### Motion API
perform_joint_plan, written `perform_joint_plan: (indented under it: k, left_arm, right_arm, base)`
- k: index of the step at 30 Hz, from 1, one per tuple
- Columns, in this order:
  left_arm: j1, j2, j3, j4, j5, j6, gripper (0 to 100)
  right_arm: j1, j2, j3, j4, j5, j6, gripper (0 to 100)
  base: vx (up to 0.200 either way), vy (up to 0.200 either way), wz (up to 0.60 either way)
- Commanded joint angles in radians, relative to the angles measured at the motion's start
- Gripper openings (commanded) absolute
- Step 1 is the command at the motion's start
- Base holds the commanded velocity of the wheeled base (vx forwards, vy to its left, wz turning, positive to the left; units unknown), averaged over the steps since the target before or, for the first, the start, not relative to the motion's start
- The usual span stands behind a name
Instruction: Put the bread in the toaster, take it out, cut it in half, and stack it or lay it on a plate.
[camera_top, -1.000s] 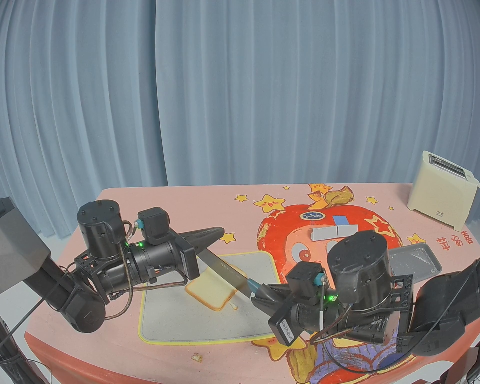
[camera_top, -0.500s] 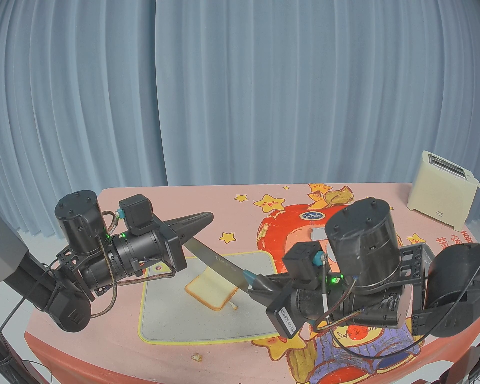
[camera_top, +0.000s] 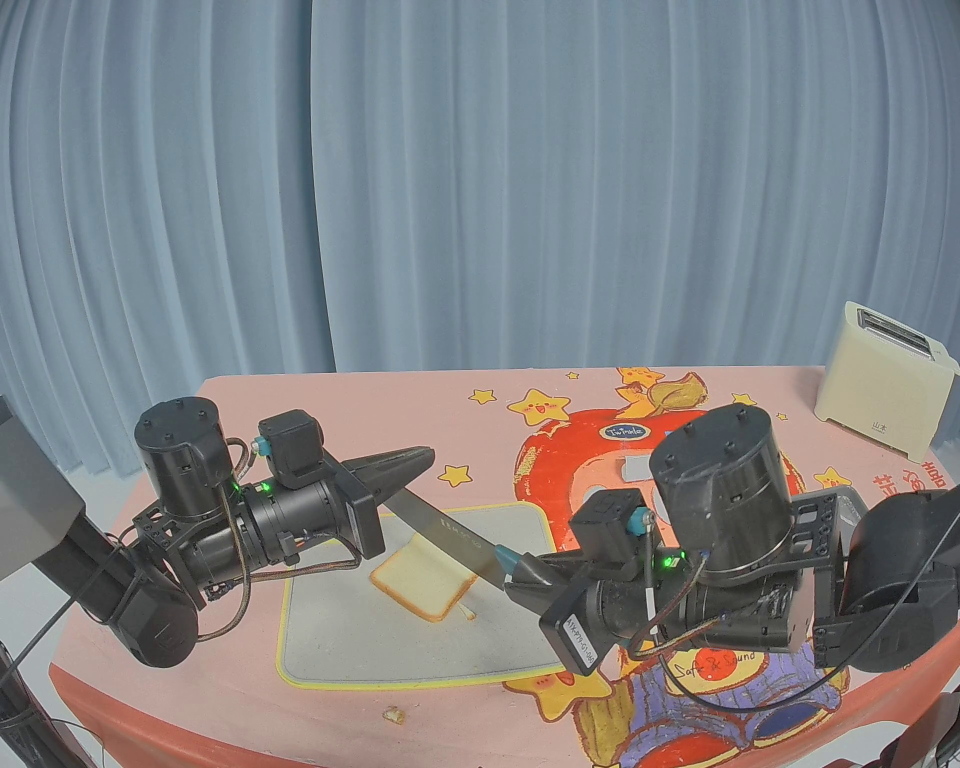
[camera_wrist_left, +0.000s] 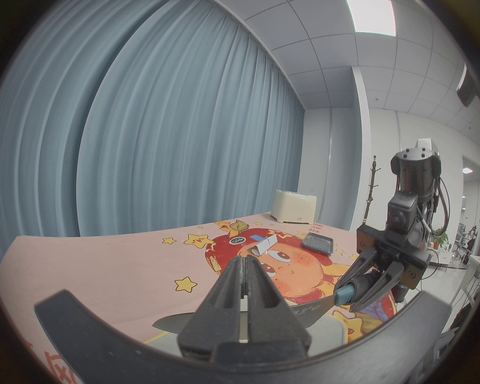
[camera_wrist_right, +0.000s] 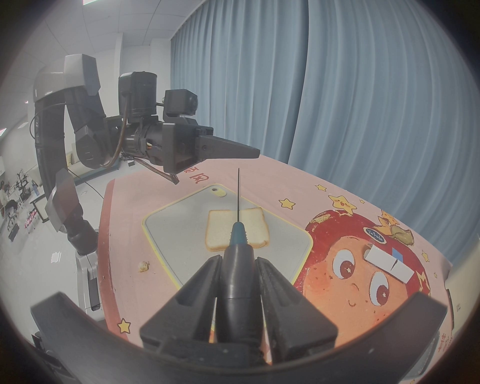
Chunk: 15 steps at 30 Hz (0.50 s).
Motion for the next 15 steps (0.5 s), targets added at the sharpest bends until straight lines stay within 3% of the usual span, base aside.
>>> perform_joint_plan:
  k: [1, 15]
  left_arm:
    - [0.0, 0.04, 0.001, -0.002, 0.0, 0.011, 0]
    - [0.0, 0.042, 0.004, -0.001, 0.001, 0.011, 0]
  right_arm:
    - [-0.005, 0.018, -0.002, 0.0, 0.0, 0.0, 0]
    - [-0.005, 0.067, -0.001, -0.042, 0.0, -0.001, 0]
  base:
    - [0.0, 0.0, 0.0]
    - [0.0, 0.0, 0.0]
